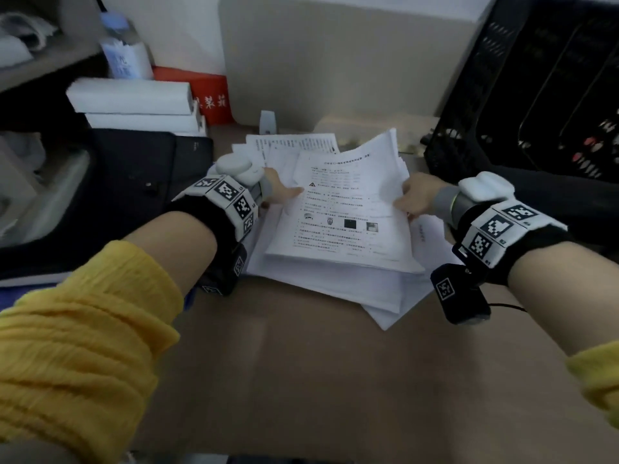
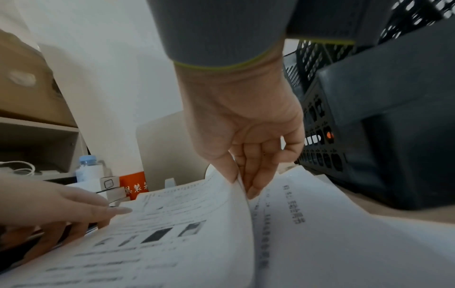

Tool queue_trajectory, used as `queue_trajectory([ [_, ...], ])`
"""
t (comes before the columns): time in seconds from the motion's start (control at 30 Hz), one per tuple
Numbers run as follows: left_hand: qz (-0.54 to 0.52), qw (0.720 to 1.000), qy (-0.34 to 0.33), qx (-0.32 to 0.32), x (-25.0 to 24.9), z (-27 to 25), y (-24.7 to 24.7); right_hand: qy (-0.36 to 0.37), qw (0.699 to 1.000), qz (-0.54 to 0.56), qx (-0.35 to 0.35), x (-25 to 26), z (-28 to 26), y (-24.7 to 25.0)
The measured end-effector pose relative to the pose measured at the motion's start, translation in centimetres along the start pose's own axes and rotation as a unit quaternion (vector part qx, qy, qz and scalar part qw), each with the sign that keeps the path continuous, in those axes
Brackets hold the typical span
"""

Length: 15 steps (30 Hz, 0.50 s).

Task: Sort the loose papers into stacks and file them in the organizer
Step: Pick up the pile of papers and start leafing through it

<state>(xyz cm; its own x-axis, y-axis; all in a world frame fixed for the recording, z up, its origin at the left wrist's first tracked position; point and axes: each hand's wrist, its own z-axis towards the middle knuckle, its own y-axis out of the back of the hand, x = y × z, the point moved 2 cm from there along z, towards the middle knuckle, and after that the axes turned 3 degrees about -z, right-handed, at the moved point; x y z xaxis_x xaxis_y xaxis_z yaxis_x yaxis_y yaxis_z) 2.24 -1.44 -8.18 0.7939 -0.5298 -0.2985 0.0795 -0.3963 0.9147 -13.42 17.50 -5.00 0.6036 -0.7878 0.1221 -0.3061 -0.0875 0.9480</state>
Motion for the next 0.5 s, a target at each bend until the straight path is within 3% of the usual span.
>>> queue_trajectory([
  [0.17, -0.001, 1.0, -0.001, 0.01, 1.3, -4.9, -1.0, 0.015, 0.988, 0.127, -0.089, 0.5, -4.5, -0.8],
  [0.4, 0.054, 0.998, -0.025, -0.03, 3.5, -10.2, -0.7, 0.028, 0.94, 0.29, -0.178, 0.7, -10.5, -1.1],
  [0.5, 0.03, 0.998, -0.028, -0.044, 4.2, -11.9, -0.1, 0.023, 0.918, 0.337, -0.207, 0.3, -12.3, -1.0],
])
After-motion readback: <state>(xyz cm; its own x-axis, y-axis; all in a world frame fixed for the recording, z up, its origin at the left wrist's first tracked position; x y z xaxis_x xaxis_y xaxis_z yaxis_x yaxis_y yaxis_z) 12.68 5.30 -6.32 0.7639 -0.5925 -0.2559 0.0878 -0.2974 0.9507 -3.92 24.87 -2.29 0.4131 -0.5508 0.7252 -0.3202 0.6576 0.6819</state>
